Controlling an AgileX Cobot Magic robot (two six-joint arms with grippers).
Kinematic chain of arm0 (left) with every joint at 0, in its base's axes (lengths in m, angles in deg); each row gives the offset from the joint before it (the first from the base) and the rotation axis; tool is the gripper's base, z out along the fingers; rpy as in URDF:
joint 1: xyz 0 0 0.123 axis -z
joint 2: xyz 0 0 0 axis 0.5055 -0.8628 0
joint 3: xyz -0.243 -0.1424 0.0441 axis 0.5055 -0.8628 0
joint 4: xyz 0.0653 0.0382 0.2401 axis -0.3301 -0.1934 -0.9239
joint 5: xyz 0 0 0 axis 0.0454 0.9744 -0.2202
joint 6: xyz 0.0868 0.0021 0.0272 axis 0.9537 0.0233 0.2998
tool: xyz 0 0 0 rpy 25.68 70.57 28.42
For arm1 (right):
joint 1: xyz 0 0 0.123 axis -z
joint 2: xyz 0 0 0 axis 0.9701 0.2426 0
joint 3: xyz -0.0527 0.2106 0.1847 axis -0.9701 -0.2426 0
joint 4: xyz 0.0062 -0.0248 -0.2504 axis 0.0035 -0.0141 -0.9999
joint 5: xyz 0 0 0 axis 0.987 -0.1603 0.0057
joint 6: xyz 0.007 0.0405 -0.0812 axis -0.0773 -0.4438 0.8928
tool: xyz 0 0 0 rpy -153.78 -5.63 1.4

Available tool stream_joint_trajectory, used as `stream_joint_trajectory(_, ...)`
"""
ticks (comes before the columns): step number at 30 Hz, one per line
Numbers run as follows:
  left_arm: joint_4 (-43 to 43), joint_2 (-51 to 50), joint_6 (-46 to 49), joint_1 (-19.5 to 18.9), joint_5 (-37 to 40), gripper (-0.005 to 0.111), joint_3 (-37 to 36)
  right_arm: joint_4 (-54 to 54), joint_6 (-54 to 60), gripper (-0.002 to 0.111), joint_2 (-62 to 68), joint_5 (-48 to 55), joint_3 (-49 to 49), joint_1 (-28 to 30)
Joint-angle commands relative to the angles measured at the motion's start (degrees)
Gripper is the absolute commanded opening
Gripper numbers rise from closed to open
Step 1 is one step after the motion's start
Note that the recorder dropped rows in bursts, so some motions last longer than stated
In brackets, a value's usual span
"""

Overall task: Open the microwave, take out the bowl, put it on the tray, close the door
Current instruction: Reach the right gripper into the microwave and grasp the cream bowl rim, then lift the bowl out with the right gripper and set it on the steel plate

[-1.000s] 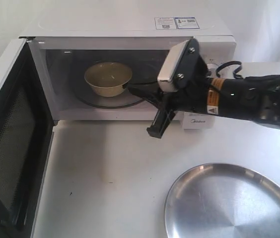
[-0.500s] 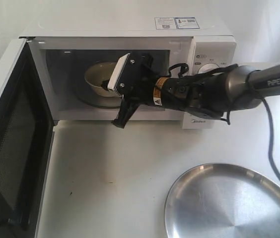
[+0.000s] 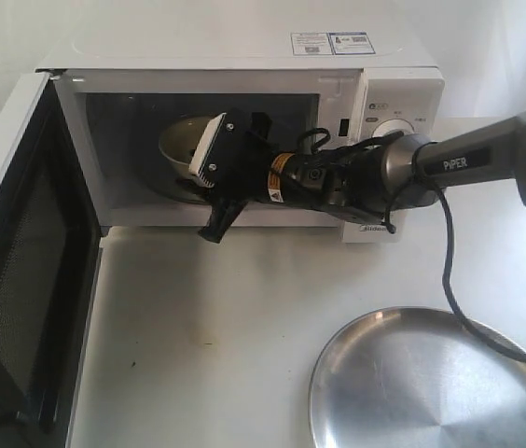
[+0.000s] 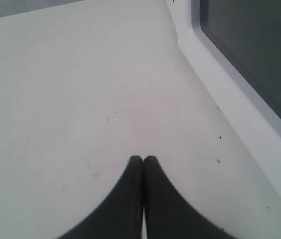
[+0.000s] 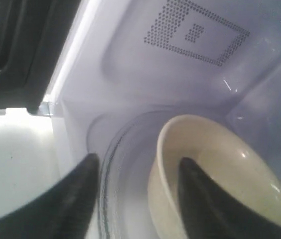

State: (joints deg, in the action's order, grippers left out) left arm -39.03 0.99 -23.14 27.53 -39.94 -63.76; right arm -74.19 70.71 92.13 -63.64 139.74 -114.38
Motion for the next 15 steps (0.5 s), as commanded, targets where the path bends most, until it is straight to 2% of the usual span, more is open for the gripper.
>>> stream_joint_trajectory(1,0.4,0.1,-0.1,0.1,0.0,0.000,0.1,0.1,2.8,0.063,0.0,1.0,2.1,-0.7)
stream_joint_trajectory(12,0.4,0.1,-0.1,0.1,0.0,0.000,0.1,-0.1,4.3,0.062,5.3,17.4,11.3,-3.2)
stream_joint_trajectory(15,0.4,0.1,-0.1,0.1,0.0,0.000,0.1,0.0,2.8,0.056,7.3,22.8,13.5,-3.4)
